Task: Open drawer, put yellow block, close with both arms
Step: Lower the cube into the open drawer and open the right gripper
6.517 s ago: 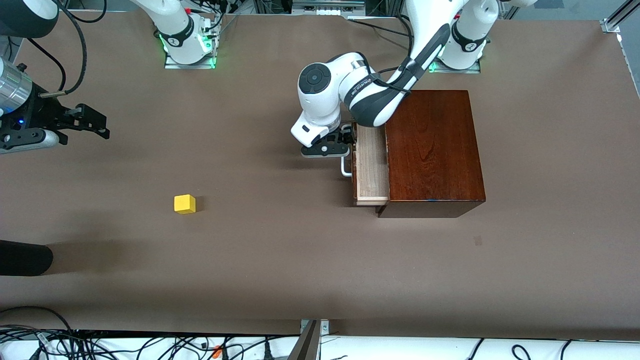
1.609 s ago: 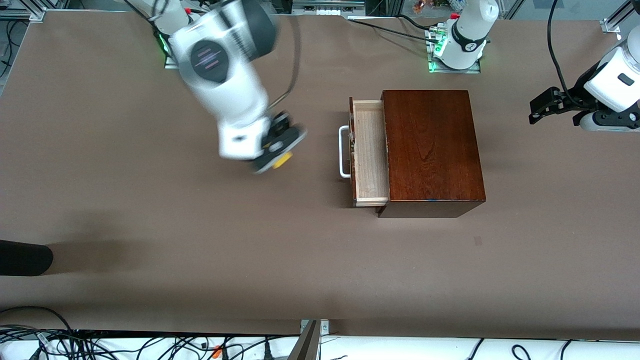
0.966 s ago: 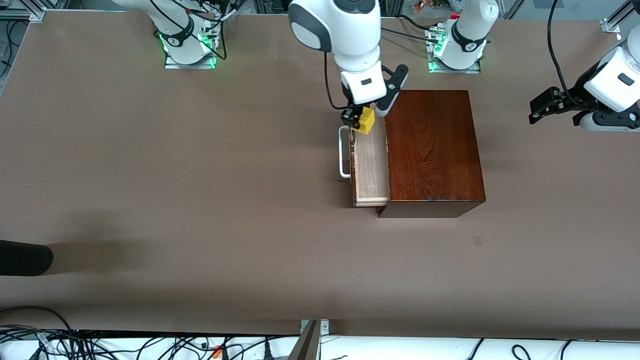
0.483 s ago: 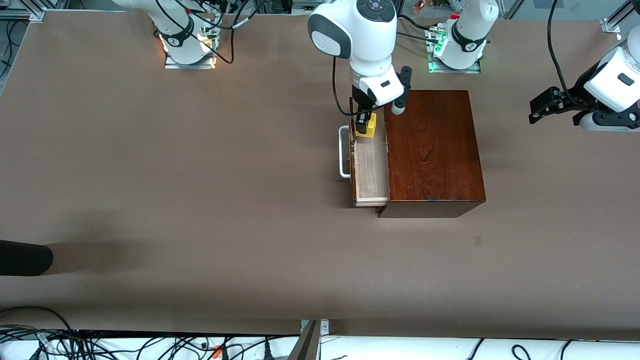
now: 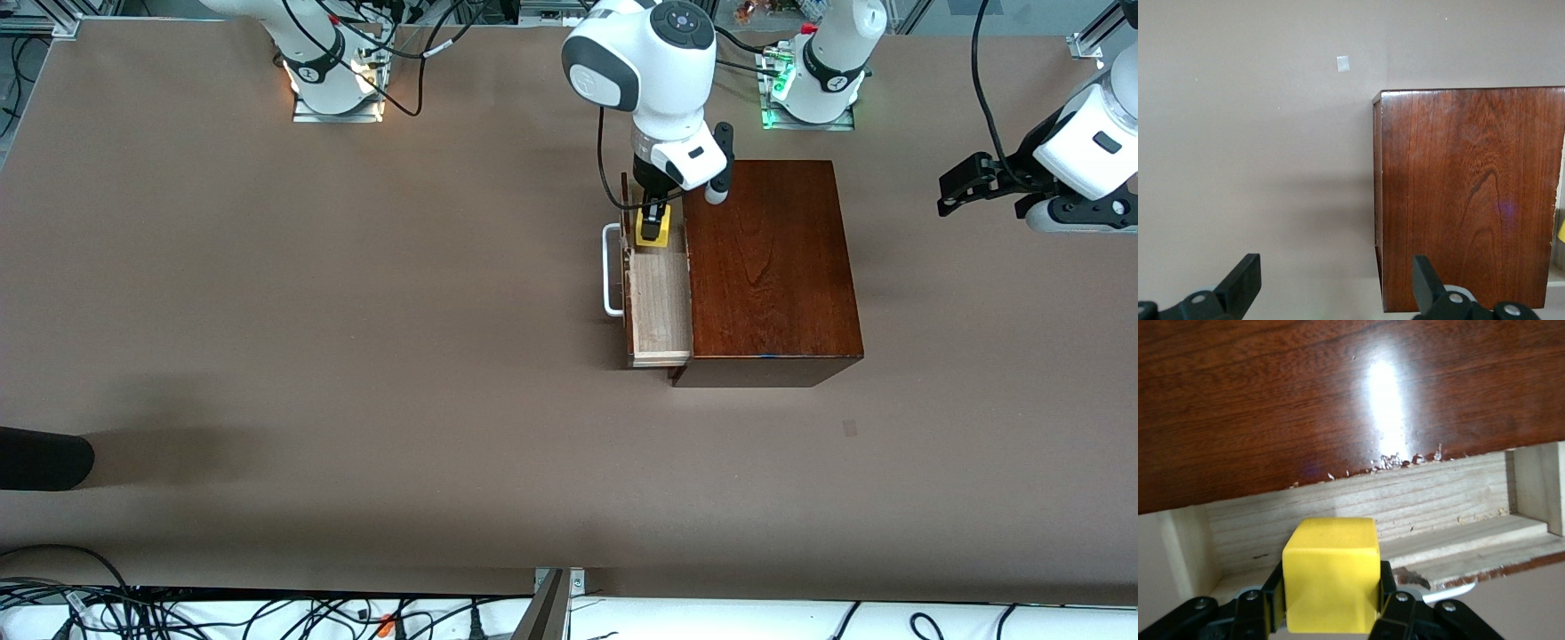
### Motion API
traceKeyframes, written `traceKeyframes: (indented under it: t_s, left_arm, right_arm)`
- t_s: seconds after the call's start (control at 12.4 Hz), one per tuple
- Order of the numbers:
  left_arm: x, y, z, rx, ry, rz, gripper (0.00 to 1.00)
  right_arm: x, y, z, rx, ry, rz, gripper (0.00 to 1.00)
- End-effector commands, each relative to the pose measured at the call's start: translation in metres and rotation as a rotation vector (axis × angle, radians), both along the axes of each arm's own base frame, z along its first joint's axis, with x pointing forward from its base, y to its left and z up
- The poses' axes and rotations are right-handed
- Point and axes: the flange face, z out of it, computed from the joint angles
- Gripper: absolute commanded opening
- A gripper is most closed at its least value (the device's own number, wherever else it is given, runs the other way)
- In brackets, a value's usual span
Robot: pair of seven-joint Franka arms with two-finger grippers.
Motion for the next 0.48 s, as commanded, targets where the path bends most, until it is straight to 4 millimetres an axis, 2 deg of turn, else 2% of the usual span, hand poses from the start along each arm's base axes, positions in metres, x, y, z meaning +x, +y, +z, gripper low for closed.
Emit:
traceKeyframes:
  t_s: [0.0, 0.4]
  left_arm:
    - [0.001, -0.004, 0.002, -0.016, 0.014, 0.01, 1.0]
    - [-0.002, -0.004, 0.0, -0.005, 0.039, 0.009, 0.99]
  right_arm:
    - [0.004, 0.008, -0.014, -0.014, -0.044, 0.037, 0.15]
    - [0.005, 0.009, -0.031, -0.035, -0.047, 0.058, 0.15]
